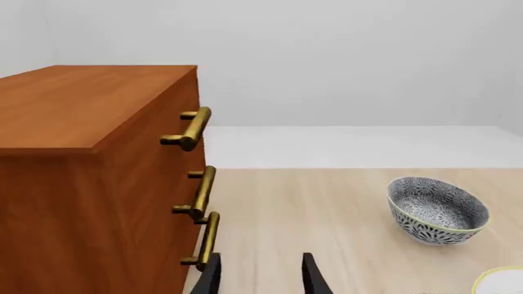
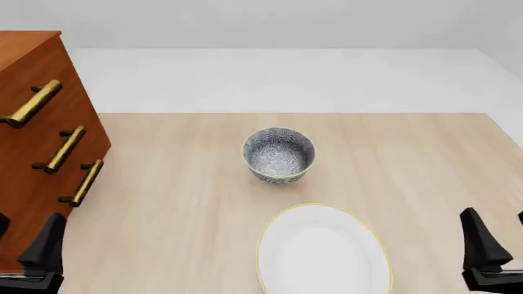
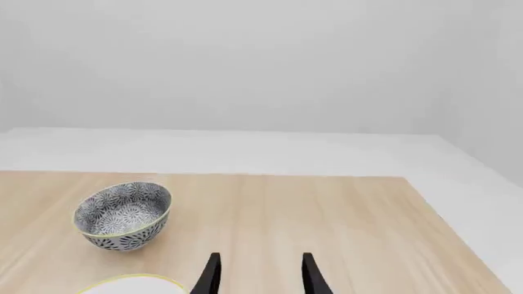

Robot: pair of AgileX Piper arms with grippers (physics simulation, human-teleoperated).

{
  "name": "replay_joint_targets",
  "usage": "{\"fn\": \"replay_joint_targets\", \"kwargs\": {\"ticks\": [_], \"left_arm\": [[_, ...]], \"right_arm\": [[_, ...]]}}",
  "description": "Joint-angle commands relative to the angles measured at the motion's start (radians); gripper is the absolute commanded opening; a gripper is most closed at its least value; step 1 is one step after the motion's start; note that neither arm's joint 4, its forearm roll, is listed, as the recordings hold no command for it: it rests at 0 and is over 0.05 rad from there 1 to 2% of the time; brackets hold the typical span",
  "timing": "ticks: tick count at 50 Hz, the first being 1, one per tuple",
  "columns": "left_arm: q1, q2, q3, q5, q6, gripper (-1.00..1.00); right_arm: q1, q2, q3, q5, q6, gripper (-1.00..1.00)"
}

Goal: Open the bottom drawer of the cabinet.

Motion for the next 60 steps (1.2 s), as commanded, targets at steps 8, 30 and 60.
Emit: {"fn": "replay_joint_targets", "kwargs": {"ticks": [8, 30, 60], "left_arm": [[-0.021, 0.015, -0.007, -0.016, 0.018, 1.0], [0.008, 0.021, -0.004, -0.026, 0.03, 1.0], [-0.009, 0.041, 0.0, -0.034, 0.033, 1.0]], "right_arm": [[0.006, -0.013, 0.015, 0.022, 0.03, 1.0], [0.006, -0.016, 0.016, 0.028, 0.034, 1.0], [0.006, -0.016, 0.017, 0.026, 0.032, 1.0]]}}
